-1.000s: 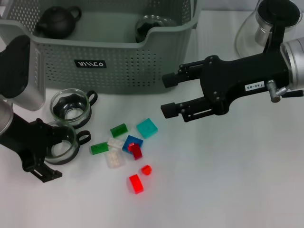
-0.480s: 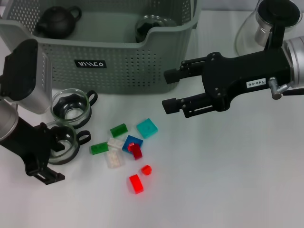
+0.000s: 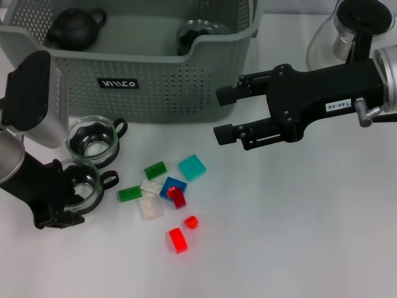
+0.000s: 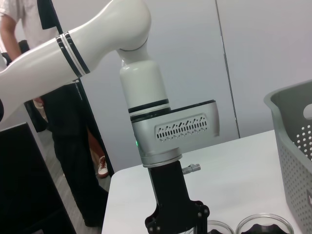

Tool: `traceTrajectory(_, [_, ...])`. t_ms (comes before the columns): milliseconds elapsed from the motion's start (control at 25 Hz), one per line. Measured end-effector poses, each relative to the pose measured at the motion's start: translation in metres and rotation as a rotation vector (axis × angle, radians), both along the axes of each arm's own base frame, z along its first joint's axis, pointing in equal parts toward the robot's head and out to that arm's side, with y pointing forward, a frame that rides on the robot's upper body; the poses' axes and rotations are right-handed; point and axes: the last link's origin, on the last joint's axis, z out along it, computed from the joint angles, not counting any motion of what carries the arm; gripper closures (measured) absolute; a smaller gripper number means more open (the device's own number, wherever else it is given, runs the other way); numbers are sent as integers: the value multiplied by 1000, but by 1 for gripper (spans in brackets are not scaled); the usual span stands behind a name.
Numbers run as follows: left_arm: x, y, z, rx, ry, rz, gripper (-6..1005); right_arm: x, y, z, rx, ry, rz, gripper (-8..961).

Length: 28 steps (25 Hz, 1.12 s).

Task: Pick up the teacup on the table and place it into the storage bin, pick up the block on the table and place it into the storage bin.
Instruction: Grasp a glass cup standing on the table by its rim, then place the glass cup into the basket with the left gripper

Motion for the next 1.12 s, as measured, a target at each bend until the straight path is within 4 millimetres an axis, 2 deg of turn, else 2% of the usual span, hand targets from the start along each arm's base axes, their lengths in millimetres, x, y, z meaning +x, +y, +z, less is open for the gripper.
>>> traceTrajectory(680, [2, -2, 1, -21, -5, -1, 955, 2, 1, 3, 11, 7, -9, 173])
traceTrajectory(960, [15, -3, 20, -11, -52, 8, 952, 7, 3, 8, 34, 13, -17, 175])
traceTrajectory(1120, [23, -3, 25, -18, -85, 16, 945, 11, 2, 10, 41, 12, -23, 174])
